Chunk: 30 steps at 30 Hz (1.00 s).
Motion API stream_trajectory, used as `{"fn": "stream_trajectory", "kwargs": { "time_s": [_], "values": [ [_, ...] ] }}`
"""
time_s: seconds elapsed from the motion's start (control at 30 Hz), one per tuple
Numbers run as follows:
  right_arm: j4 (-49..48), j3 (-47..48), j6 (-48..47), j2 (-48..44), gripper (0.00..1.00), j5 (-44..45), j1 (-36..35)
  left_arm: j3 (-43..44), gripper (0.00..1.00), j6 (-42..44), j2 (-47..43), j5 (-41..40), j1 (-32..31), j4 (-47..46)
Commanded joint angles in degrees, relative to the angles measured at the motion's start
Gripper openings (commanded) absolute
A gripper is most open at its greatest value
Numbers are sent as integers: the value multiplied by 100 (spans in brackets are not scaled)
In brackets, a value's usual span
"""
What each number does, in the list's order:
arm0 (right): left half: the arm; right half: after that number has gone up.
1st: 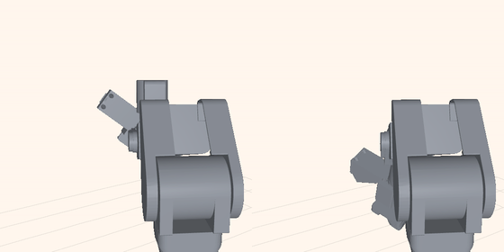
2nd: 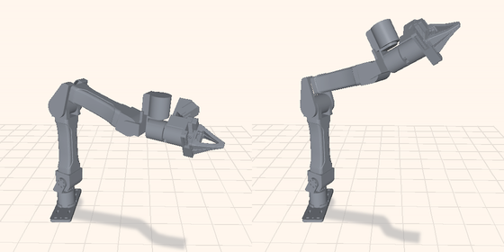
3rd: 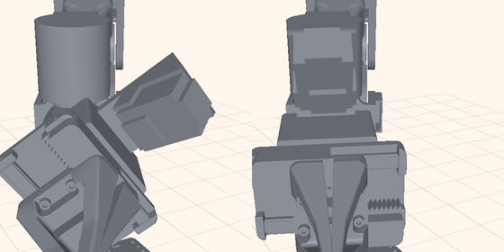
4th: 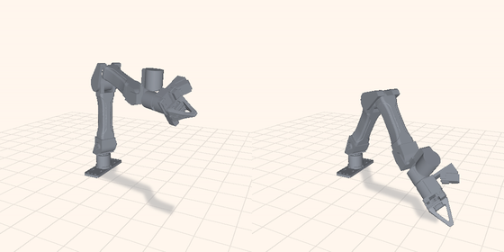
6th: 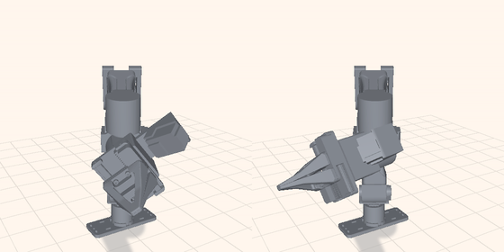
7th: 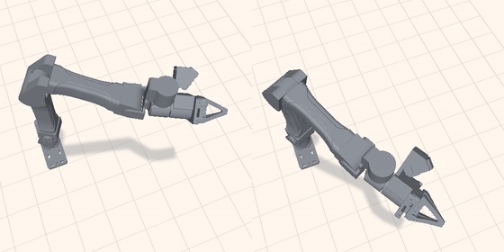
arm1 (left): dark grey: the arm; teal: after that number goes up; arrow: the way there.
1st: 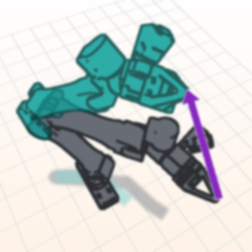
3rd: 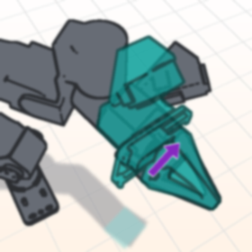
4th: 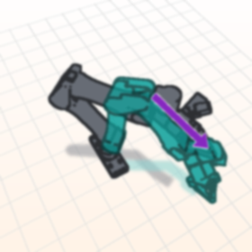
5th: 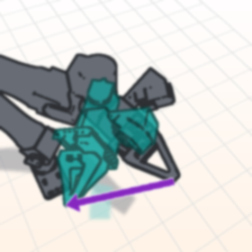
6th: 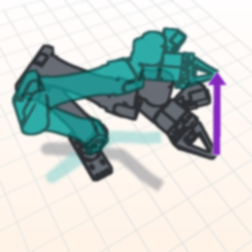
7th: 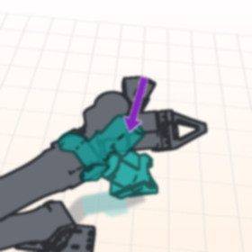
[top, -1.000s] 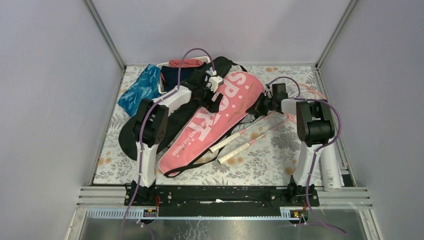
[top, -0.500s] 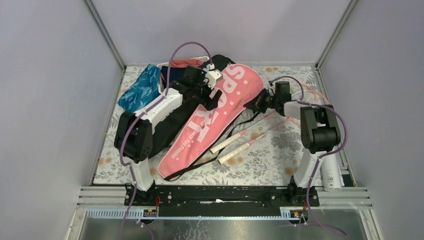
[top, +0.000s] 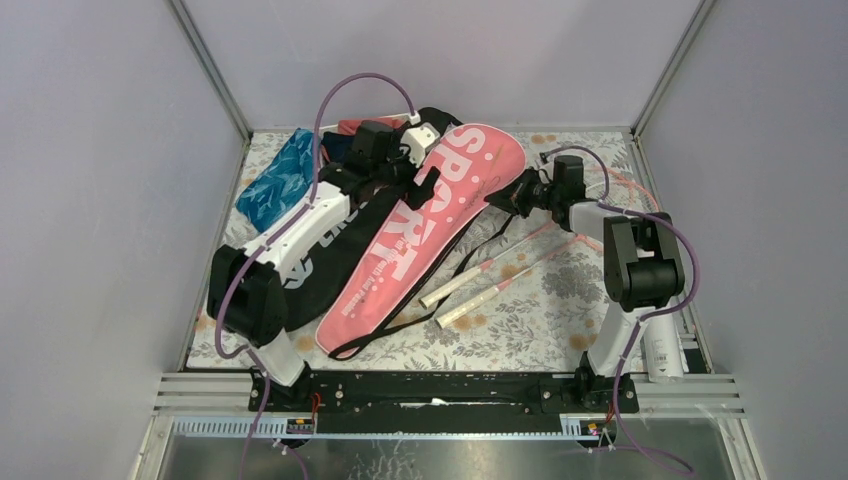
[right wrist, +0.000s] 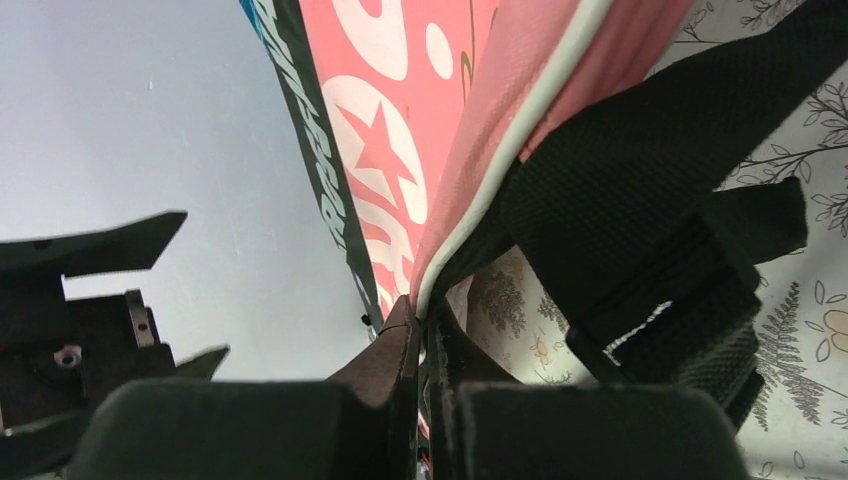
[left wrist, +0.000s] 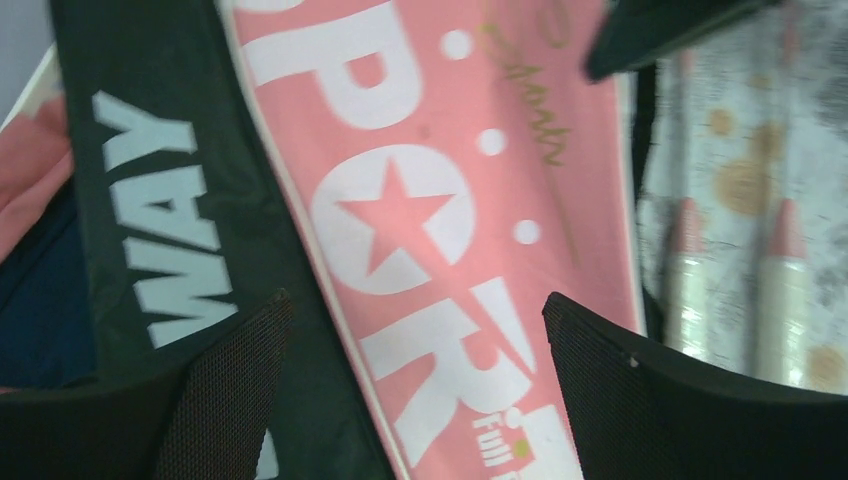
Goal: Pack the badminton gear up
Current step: Open the racket bag at the center of the board.
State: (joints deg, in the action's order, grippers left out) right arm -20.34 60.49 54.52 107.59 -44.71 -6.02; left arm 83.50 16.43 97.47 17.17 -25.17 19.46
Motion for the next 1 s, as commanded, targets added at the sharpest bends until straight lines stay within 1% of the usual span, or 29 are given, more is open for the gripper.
{"fn": "stream_trajectory", "kwargs": {
  "time_s": [0.0,0.1,0.2,0.3,0.4,0.43,0.5,0.6,0.77,0.87,0.97],
  "values": [
    [-264,258,241,-408,0,-276,-73,-324,99,433,-270,1053,-288,205],
    [-135,339,211,-444,0,-252,-75,-660,99,619,-326,851,-648,65],
    [-120,309,237,-492,0,-208,-83,-920,99,434,-285,647,-929,-223],
    [-103,288,252,-534,0,-178,-83,-1121,99,209,-175,148,-1245,-482],
    [-36,332,208,-555,0,-140,-79,-1191,99,64,-46,-96,-1487,-604],
    [29,358,185,-555,0,-140,-83,-1237,99,0,-17,-299,-1577,-691],
    [40,367,158,-555,0,-139,-83,-1238,96,-68,72,-663,-1692,-790],
    [145,411,78,-545,0,-148,-83,-1177,88,-47,220,-990,-1754,-788],
    [231,482,-3,-482,0,-187,-79,-1128,75,14,405,-969,-1778,-777],
    [327,551,-105,-460,0,-188,-83,-1072,64,31,473,-949,-1784,-731],
    [479,627,-265,-446,0,-179,-83,-1009,59,97,464,-856,-1784,-634]
  ]
}}
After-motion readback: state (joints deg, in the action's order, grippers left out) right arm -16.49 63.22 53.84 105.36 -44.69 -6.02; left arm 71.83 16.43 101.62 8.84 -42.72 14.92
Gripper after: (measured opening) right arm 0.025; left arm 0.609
